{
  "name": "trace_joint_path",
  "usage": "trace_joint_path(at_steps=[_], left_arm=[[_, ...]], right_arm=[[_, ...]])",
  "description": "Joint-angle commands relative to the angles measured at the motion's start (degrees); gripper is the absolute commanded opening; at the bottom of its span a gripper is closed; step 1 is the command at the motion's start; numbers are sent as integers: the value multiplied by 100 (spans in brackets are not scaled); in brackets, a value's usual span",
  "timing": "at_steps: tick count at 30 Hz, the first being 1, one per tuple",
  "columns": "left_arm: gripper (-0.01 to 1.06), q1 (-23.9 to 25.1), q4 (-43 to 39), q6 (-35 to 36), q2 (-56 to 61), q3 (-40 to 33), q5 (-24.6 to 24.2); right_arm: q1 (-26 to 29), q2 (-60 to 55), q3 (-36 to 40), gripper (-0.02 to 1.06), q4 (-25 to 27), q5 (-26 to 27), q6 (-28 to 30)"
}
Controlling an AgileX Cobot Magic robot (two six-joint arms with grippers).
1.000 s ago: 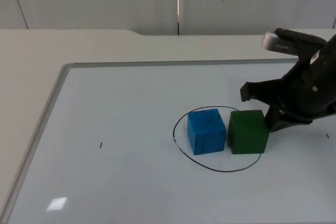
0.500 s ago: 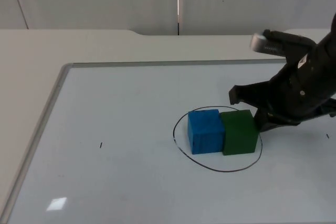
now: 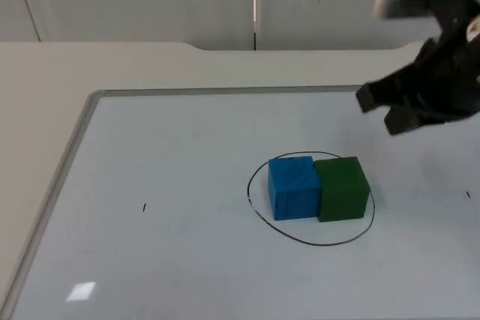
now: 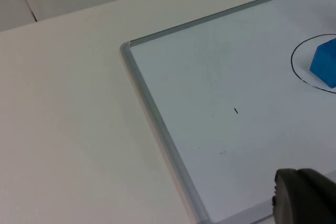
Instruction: Push the two cubes into the marked area.
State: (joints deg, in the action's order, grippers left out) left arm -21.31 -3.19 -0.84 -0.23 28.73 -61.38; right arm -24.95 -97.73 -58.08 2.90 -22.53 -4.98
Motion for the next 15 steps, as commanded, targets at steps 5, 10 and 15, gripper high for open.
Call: trace_joint_path(at_steps=[5,10,15], left_arm=[[0,10,-29,7,23,-40,-17],[0,10,-29,7,23,-40,-17],[0,10,-29,7,23,-40,-17]], right_arm=[[-26,1658,-22,0,-433,-37,28],[-26,2525,-22,0,-433,-37,28],[-26,3165,-22,0,-433,-37,28]])
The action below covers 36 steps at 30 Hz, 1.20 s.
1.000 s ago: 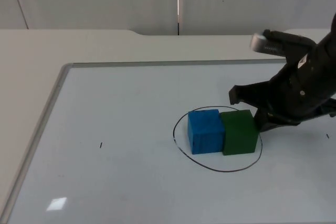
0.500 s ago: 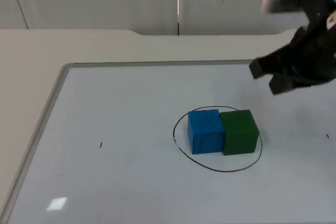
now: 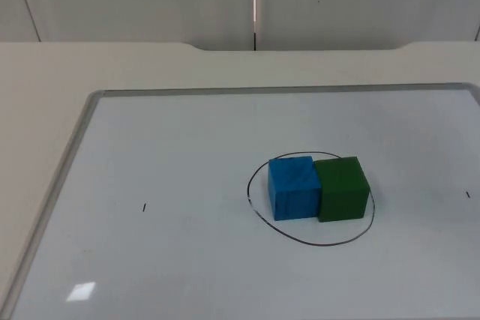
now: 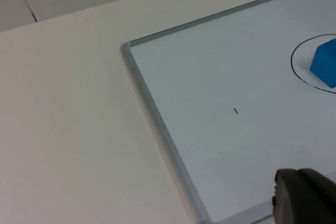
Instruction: Push the two cubes into the marked area.
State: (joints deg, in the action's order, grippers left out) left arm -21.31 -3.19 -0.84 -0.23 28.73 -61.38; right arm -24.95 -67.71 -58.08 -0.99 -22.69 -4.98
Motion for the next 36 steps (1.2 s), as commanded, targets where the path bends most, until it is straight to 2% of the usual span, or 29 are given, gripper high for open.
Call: trace_joint_path(at_steps=[1,19,25,28,32,36], left_arm=[[0,10,-29,7,23,-40,-17],[0,10,-29,7,23,-40,-17],[0,10,-29,7,23,-40,-17],[0,10,-29,7,23,-40,-17],[0,10,-29,7,23,-40,-17],[0,10,-29,7,23,-40,-17]], right_arm=[[-26,280,-22,0,-44,-22,28],[-40,542,62,0,-17,-552,303],[-40,566,121,0,-29,-937,312],[-40,723,338,0,-39,-701,344],[-40,1367,1070,0,-39,-262,330],[-40,2025,1594,0,-39,-184,330]])
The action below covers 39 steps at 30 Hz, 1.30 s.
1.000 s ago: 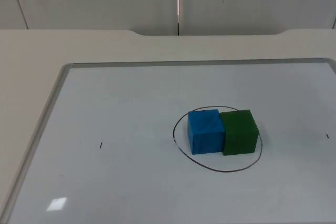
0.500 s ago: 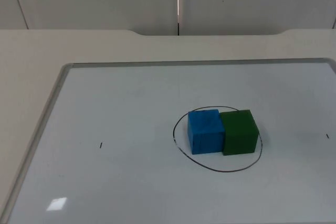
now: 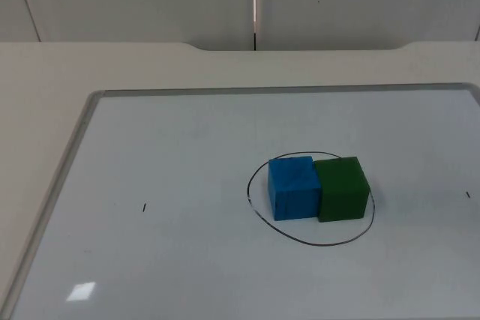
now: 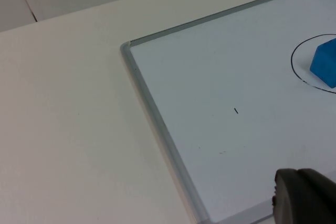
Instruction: Push the two cubes into the marked area.
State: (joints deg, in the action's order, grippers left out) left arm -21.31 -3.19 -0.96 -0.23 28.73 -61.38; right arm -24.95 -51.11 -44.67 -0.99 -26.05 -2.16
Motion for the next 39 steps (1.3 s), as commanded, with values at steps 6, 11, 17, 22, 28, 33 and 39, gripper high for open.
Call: trace_joint_path(at_steps=[6,11,17,22,28,33,39], left_arm=[[0,10,-29,19,23,-40,-17],[0,10,-29,19,23,-40,-17],[0,10,-29,19,23,-40,-17],[0,10,-29,19,23,-40,-17],[0,10,-29,19,23,-40,-17],[0,10,-29,19,23,-40,-17],[0,10,-29,19,23,-40,-17]], right_arm=[[-40,1631,838,0,-39,-16,48],[-40,2530,1005,0,-28,-622,48],[-40,3439,1044,0,-28,-1516,48],[-40,3933,1044,0,-28,-2253,48],[-40,4436,1245,0,-28,-2838,48],[-40,4925,1319,0,4,-3200,186],[-40,5111,1330,0,17,-3561,327]])
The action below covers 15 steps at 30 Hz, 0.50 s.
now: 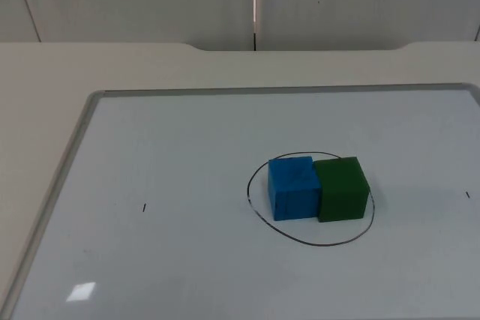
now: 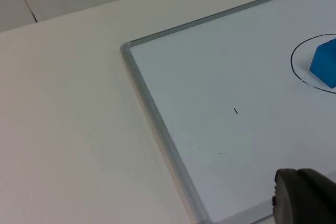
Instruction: Push the two cubes into the marked area.
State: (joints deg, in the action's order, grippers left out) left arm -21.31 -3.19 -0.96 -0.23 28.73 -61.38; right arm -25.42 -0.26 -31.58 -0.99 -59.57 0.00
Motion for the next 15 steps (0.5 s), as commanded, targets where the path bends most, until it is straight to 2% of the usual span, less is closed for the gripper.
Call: trace_joint_path(at_steps=[1,8,15], left_arm=[[0,10,-29,19,23,-40,-17],[0,10,-29,19,23,-40,-17],[0,10,-29,19,23,-40,-17]], right_arm=[[7,26,21,0,17,-208,112],[7,26,139,0,267,-161,397],[7,26,139,0,268,-201,409]])
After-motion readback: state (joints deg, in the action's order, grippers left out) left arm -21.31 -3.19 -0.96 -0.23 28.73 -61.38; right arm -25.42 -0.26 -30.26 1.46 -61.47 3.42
